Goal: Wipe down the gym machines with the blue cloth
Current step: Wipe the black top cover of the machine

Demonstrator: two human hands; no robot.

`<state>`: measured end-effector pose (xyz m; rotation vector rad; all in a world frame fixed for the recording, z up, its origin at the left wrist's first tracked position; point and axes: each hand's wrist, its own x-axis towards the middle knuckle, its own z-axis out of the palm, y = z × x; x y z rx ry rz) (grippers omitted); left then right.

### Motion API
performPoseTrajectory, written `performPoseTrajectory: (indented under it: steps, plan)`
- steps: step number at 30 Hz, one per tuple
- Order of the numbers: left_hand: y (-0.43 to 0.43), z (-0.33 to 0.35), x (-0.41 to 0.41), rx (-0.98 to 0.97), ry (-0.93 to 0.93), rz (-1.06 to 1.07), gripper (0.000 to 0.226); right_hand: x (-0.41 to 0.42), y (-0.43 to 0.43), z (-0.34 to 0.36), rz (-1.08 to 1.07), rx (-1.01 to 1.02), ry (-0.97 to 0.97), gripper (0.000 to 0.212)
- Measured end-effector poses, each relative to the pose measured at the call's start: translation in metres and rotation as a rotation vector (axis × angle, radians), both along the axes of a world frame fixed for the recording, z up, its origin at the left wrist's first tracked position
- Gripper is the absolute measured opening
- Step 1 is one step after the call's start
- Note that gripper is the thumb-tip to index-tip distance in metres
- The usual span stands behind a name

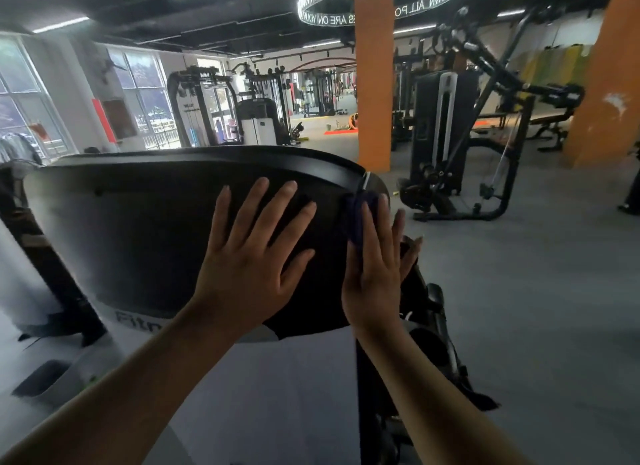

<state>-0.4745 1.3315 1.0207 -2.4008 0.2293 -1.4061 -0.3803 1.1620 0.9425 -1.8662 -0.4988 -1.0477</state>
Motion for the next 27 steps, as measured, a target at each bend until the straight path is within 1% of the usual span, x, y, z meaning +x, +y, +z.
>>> performPoseTrajectory:
  steps: [2,4,8,9,10,14,16,17,19,21,23,25,27]
  plan:
    - [-0.011,0.01,0.006,0.043,0.011,-0.023,0.062,0.011,-0.006,0.03,0.002,0.062,0.005,0.054]
    - [-0.023,0.017,0.015,0.08,0.047,-0.025,0.064,0.019,-0.007,0.038,0.011,0.139,0.024,0.052]
    - [-0.035,0.019,0.028,0.136,0.068,0.031,0.066,0.011,-0.009,0.011,0.079,0.351,0.237,0.047]
    - [-0.035,0.018,0.03,0.143,0.061,0.043,0.066,0.01,-0.009,0.011,0.092,0.367,0.269,0.049]
    - [-0.037,0.018,0.031,0.151,0.055,0.047,0.065,0.011,-0.008,0.017,0.096,0.359,0.266,0.049]
    - [-0.041,0.026,0.039,0.182,0.046,0.009,0.059,0.031,-0.01,0.057,0.121,0.269,0.131,0.048]
    - [-0.041,0.029,0.044,0.197,0.035,-0.005,0.057,0.037,-0.01,0.055,0.2,0.33,0.082,0.045]
    - [-0.041,0.029,0.046,0.204,0.03,-0.003,0.057,0.035,-0.011,0.048,0.23,0.385,0.1,0.045]
    - [-0.039,0.027,0.048,0.222,0.021,0.007,0.059,0.028,-0.01,0.032,0.202,0.477,0.204,0.047]
    - [-0.037,0.025,0.049,0.233,0.015,0.012,0.06,0.024,-0.009,0.027,0.137,0.476,0.287,0.051]
    - [-0.037,0.024,0.051,0.236,0.002,-0.002,0.059,0.029,-0.008,0.039,0.13,0.41,0.24,0.052]
    - [-0.037,0.022,0.052,0.227,-0.017,-0.026,0.056,0.035,-0.01,0.056,0.152,0.35,0.146,0.048]
    - [-0.037,0.022,0.052,0.212,-0.025,-0.046,0.055,0.035,-0.01,0.061,0.197,0.377,0.078,0.04]
